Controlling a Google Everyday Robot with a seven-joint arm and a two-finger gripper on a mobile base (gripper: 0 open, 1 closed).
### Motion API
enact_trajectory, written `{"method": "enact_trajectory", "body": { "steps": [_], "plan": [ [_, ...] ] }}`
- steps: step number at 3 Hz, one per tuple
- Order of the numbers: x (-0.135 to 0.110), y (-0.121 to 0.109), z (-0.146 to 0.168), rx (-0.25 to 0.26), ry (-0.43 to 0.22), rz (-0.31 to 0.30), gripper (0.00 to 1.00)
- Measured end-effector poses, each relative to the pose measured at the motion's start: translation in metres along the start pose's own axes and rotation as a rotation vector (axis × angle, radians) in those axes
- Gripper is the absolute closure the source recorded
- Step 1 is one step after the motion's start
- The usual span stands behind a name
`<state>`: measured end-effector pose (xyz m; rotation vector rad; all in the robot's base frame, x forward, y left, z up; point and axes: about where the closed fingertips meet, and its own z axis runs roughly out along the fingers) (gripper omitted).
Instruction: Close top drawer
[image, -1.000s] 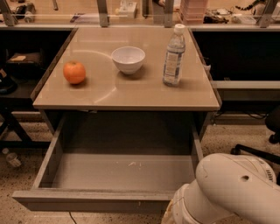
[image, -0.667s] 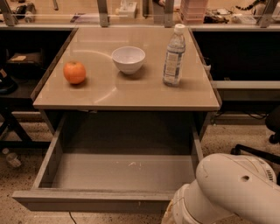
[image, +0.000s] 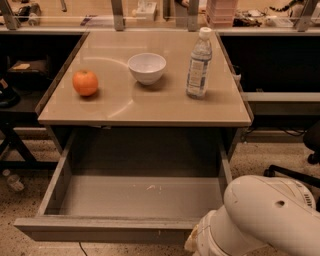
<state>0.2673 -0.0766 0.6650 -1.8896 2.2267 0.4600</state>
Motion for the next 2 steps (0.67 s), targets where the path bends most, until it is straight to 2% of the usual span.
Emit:
{"method": "enact_trajectory", "body": {
  "steps": [1, 2],
  "plan": [
    [0.0, 0.0, 0.0, 0.0, 0.0, 0.0, 0.0],
    [0.0, 0.0, 0.0, 0.0, 0.0, 0.0, 0.0]
  ]
}}
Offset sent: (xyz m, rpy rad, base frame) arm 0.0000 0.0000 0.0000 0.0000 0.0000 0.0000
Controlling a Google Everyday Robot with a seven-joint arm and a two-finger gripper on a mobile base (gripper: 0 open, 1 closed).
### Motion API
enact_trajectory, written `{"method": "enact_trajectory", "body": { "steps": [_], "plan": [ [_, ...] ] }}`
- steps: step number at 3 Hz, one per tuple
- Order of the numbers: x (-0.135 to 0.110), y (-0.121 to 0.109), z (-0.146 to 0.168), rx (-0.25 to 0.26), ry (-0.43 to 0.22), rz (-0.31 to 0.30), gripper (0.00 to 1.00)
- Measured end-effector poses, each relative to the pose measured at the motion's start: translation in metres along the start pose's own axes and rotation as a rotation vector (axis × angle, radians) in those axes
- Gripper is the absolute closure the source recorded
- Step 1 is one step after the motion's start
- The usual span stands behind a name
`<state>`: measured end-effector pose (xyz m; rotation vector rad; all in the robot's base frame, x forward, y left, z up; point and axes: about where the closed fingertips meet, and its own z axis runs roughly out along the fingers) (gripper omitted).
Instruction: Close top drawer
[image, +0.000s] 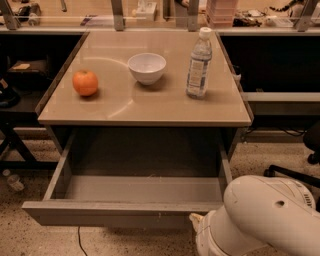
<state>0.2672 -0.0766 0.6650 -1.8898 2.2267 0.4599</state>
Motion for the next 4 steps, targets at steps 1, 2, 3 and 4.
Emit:
{"method": "enact_trajectory", "body": {
  "steps": [1, 2, 3, 4],
  "plan": [
    [0.0, 0.0, 0.0, 0.0, 0.0, 0.0, 0.18],
    [0.0, 0.0, 0.0, 0.0, 0.0, 0.0, 0.41],
    [0.0, 0.0, 0.0, 0.0, 0.0, 0.0, 0.65],
    [-0.001, -0.01, 0.003, 0.02, 0.023, 0.019, 0.88]
  ]
}}
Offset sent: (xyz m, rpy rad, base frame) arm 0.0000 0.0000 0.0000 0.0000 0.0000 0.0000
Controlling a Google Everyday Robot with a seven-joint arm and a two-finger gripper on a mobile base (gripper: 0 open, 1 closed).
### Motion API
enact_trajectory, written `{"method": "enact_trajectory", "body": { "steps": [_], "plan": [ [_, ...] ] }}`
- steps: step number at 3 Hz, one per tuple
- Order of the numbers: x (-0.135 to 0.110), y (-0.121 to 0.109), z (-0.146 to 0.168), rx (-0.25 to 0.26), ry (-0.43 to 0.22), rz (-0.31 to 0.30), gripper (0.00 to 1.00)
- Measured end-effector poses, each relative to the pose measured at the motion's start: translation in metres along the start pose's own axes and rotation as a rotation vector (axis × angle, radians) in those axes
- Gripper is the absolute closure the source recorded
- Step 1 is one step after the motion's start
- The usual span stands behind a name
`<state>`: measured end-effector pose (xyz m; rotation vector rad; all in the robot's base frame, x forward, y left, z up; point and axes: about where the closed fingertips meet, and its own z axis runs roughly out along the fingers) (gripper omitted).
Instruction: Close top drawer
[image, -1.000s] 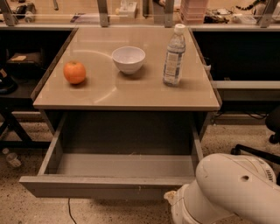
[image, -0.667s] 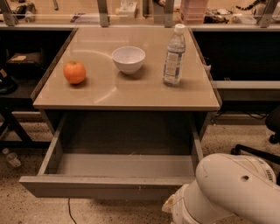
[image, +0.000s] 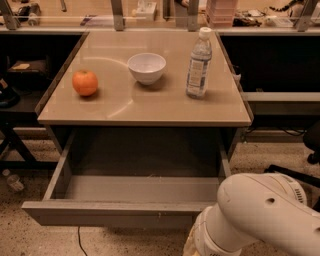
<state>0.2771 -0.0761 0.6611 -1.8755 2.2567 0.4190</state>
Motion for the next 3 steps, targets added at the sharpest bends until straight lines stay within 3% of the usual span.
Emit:
{"method": "enact_trajectory", "body": {
  "steps": [1, 3],
  "plan": [
    [-0.004, -0.024, 0.0, 0.052, 0.017, 0.031, 1.0],
    [-0.007, -0.069, 0.002, 0.13, 0.066, 0.071, 1.0]
  ]
}}
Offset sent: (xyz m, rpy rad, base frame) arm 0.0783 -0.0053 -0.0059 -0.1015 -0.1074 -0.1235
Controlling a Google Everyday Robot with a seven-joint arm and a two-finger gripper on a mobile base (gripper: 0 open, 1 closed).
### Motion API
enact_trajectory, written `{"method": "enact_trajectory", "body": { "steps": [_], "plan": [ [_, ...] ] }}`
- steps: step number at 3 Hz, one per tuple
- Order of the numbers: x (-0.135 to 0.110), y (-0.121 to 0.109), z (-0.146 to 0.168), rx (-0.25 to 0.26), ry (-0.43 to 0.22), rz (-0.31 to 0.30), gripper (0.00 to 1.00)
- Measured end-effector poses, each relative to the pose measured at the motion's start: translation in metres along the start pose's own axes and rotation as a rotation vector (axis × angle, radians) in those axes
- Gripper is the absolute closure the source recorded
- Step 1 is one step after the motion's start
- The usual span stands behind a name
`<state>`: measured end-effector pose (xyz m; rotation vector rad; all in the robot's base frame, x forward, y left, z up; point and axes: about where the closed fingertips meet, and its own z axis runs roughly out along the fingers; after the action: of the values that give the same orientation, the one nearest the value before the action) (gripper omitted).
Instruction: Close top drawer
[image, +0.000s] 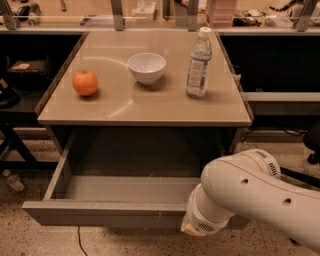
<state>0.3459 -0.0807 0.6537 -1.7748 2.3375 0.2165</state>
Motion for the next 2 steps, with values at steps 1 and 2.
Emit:
{"method": "enact_trajectory", "body": {
  "steps": [1, 2],
  "plan": [
    [0.0009, -0.0012, -0.0001, 0.005, 0.007, 0.003, 0.82],
    [0.0009, -0.0012, -0.0001, 0.005, 0.007, 0.003, 0.59]
  ]
}}
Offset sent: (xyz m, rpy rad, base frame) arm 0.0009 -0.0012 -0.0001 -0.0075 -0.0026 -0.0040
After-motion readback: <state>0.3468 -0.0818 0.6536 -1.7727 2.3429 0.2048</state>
